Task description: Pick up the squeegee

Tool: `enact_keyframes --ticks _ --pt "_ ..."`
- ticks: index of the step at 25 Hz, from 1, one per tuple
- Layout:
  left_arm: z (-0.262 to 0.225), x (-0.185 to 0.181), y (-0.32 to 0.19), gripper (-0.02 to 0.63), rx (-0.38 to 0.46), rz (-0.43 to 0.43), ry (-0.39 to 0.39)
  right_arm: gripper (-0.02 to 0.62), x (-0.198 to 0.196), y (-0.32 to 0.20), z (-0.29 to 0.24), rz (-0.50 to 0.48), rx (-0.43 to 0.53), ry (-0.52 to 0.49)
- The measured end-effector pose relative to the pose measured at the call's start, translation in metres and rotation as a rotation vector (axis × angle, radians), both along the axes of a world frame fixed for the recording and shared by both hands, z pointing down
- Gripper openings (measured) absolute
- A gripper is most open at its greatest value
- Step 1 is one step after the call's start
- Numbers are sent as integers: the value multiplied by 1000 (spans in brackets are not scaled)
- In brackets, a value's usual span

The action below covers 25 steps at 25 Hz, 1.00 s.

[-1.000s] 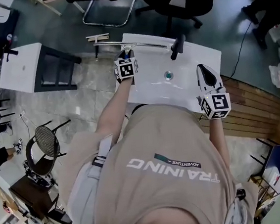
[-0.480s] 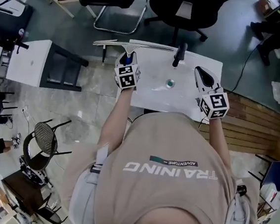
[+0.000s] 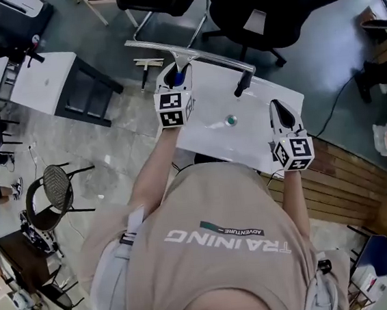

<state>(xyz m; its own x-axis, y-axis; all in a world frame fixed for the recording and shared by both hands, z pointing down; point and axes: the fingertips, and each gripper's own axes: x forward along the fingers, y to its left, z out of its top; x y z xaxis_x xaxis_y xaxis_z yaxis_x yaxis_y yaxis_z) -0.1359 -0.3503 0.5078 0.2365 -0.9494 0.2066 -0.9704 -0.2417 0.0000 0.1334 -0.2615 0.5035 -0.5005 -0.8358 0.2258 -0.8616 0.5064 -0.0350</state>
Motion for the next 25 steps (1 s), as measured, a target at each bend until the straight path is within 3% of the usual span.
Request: enact_keyframes --ticks 5,10,14,25 --pt "-33 19 -1 121 35 40 47 37 11 5 -1 23 16 -11" --pt "-57 39 -5 121 102 70 -14 37 15 1 -7 32 22 -51" --pt "-80 53 -2 121 148 100 -13 37 11 -1 -18 15 39 -46" --pt "-155 74 -9 121 282 158 13 37 -14 -21 -88 -78 158 71"
